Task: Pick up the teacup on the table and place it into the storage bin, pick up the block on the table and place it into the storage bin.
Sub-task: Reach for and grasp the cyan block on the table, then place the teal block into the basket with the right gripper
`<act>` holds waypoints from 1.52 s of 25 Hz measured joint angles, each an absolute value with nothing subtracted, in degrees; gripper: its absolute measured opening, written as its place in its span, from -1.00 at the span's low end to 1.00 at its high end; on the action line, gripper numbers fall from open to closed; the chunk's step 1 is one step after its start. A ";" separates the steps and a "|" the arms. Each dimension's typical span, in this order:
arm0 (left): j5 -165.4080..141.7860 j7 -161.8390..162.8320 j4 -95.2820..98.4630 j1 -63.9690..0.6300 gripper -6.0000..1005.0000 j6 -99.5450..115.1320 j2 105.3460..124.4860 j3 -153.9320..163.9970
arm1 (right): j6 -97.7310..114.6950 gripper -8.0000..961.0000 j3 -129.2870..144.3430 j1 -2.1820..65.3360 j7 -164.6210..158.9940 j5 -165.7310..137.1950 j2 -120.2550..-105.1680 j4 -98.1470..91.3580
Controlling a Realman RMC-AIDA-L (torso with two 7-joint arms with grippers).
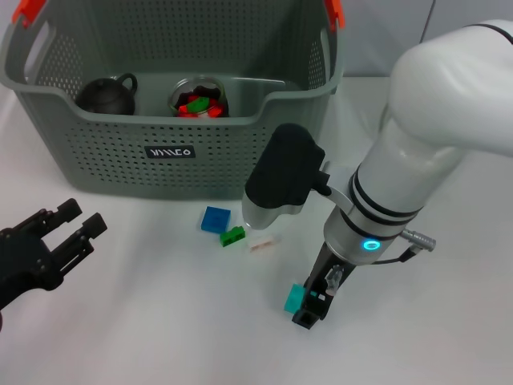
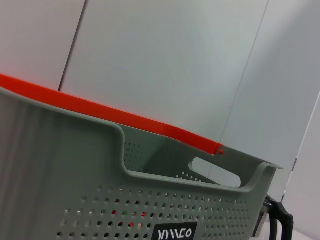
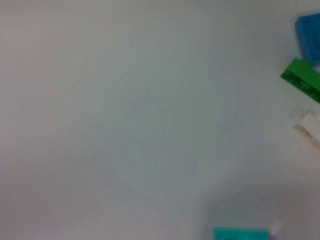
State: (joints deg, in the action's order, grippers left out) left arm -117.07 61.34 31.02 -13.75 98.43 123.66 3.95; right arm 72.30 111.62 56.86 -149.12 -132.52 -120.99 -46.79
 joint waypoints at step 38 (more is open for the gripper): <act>-116.72 61.35 30.93 -13.61 0.06 98.44 123.62 3.86 | 88.85 -0.11 77.67 44.28 -138.65 -124.69 -120.11 -76.04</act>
State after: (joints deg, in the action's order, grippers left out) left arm -116.72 61.35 30.93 -13.61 98.44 123.62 3.86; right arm 88.85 77.67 44.28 -138.65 -124.69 -120.11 -76.04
